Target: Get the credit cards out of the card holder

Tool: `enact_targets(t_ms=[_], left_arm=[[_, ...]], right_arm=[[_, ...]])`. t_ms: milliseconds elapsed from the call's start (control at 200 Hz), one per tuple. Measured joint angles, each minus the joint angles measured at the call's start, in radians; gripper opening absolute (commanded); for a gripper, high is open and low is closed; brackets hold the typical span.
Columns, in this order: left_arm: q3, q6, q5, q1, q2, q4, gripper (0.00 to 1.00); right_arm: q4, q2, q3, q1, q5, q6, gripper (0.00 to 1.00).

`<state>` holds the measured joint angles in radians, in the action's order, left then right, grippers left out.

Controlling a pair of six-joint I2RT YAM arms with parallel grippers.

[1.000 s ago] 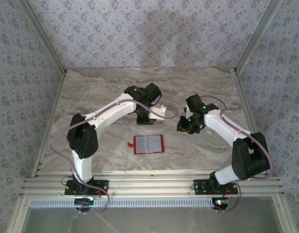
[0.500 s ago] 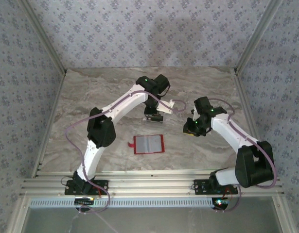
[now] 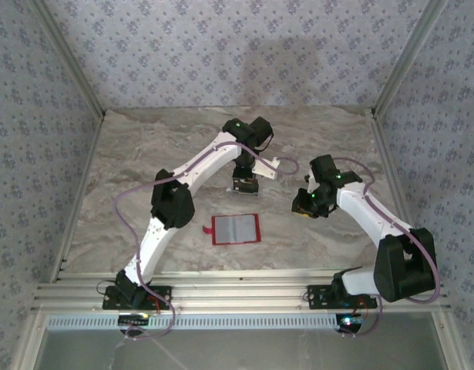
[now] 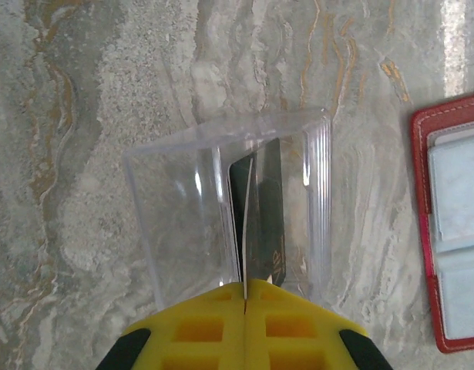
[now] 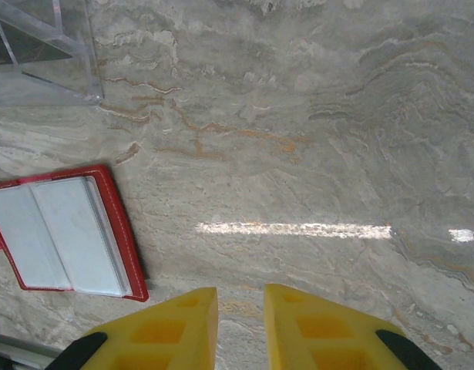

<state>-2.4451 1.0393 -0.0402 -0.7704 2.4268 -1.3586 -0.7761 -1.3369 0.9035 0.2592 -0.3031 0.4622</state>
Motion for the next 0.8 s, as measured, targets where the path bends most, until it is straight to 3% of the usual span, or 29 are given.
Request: enact_targets(t_ms=[250, 555, 800], left_arm=[[-0.047, 0.0, -0.004, 0.0, 0.069, -0.04, 0.0], [-0.066, -0.017, 0.042, 0.0, 0.07, -0.032, 0.31], [-0.066, -0.058, 0.083, 0.003, 0.068, 0.039, 0.33]], right_arm=[[-0.003, 0.002, -0.004, -0.005, -0.002, 0.0, 0.24], [-0.002, 0.002, -0.004, -0.005, -0.004, -0.001, 0.24], [0.009, 0.001, -0.002, 0.013, -0.004, 0.0, 0.24]])
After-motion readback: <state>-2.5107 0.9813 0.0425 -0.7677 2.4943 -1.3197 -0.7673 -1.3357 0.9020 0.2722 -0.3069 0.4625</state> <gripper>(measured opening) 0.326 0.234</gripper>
